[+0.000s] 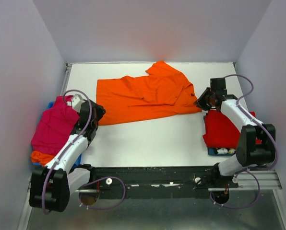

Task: Fold and stack the t-shirts
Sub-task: Fold the flattened tshirt in 1/3 of the way

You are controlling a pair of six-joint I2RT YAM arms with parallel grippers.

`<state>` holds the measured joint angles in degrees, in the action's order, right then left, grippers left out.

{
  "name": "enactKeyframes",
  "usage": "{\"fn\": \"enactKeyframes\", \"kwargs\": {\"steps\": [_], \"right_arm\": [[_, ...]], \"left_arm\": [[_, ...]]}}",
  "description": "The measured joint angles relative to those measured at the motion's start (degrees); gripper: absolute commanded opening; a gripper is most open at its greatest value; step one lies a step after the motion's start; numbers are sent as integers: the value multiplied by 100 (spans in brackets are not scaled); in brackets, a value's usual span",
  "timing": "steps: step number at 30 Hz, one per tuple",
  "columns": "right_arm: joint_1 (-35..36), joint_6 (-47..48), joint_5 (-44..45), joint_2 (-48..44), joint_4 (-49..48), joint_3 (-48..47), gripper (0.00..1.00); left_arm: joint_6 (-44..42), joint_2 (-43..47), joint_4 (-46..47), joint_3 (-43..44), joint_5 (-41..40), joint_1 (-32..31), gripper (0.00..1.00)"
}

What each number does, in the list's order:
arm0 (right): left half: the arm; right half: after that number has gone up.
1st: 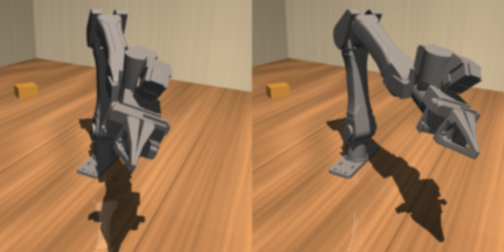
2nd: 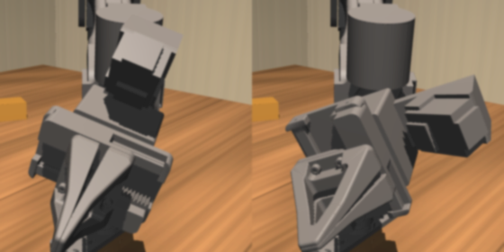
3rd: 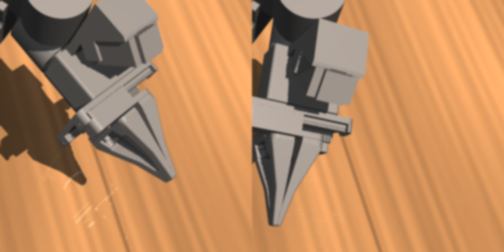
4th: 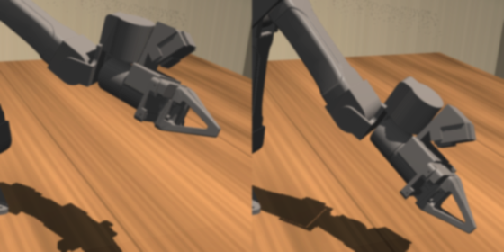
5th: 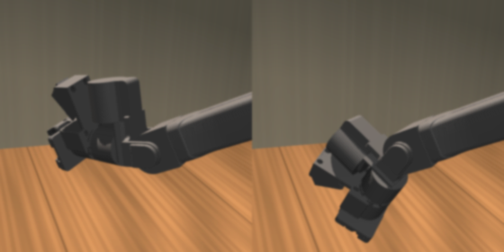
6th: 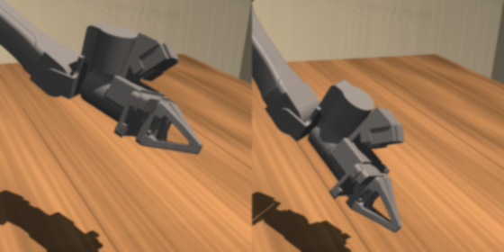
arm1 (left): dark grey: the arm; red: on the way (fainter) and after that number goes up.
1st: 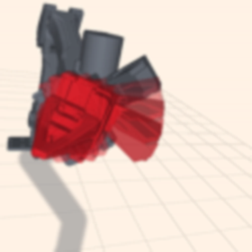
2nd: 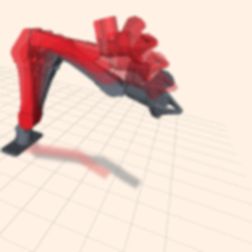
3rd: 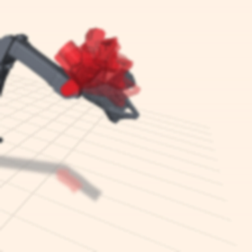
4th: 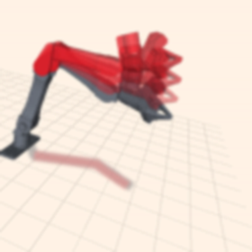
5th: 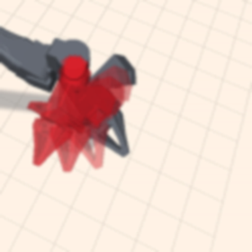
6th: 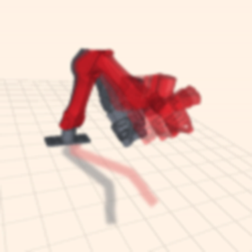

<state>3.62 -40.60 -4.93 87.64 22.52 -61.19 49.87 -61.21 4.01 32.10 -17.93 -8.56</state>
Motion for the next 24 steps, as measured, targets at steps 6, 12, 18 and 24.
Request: {"fn": "enactKeyframes", "kwargs": {"steps": [6,12,18,24], "right_arm": [[4,-466,444,129,-26,319,34],[4,-750,723,599,-109,306,35],[7,-907,981,1169,-96,140,36],[7,-1021,1202,1526,-28,-153,24]], "left_arm": [[726,179,-422,-601,-293,-579,53],[1189,-31,-693,-570,-595,-859,52],[1464,-382,-975,-380,-822,-907,49],[1687,-306,-1062,-372,-1071,-920,49]]}}
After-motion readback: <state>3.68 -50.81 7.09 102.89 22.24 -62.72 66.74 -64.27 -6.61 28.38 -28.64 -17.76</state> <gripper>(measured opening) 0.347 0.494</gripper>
